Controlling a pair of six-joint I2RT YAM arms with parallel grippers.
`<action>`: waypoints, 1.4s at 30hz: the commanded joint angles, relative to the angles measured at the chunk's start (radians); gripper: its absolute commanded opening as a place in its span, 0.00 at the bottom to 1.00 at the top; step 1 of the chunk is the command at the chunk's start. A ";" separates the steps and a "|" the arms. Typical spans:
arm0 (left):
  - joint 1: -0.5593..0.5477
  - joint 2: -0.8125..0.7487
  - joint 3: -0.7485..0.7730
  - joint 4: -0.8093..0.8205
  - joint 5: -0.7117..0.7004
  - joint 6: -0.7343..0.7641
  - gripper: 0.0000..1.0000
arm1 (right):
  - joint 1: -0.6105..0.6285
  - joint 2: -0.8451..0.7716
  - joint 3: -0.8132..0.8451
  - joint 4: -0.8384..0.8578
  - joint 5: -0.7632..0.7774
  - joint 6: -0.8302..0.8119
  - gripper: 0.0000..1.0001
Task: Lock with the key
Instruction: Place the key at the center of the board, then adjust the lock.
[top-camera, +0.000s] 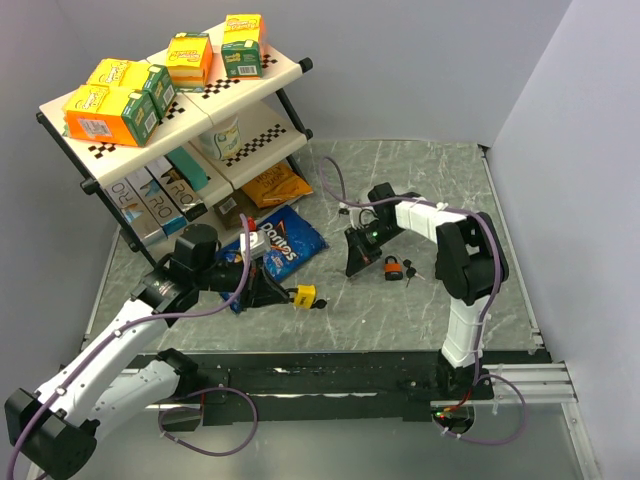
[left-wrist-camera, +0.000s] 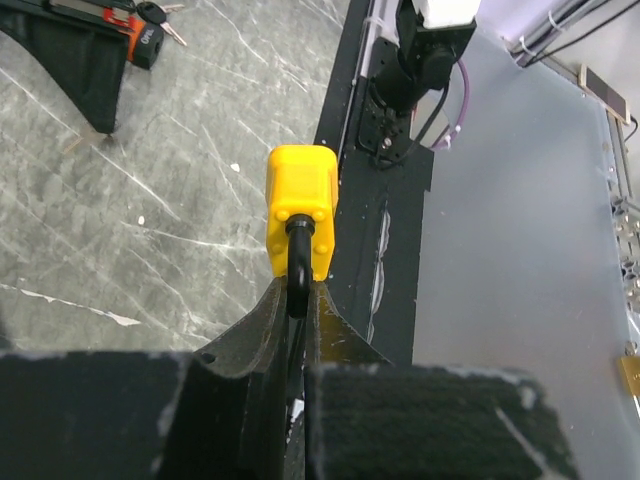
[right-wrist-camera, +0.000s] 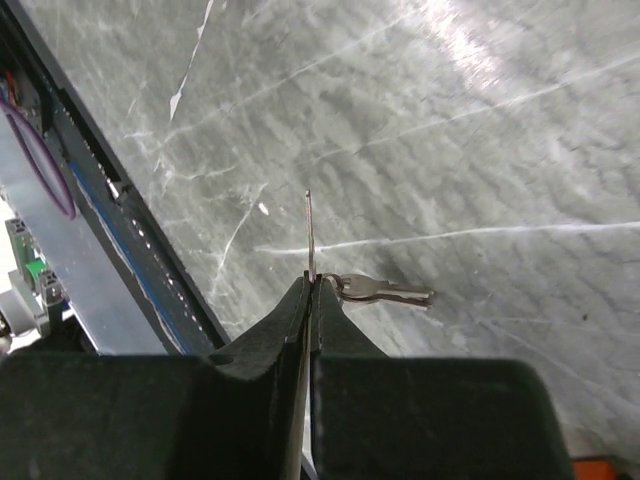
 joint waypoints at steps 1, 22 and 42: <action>0.004 -0.018 0.040 0.011 0.059 0.089 0.01 | -0.006 0.030 0.052 0.020 0.017 0.023 0.07; 0.007 0.026 0.177 -0.193 0.293 0.216 0.01 | -0.011 -0.474 0.029 -0.070 -0.104 -0.239 0.99; 0.008 0.081 0.255 -0.138 0.520 0.095 0.01 | 0.567 -1.017 -0.171 0.037 0.175 -0.566 0.99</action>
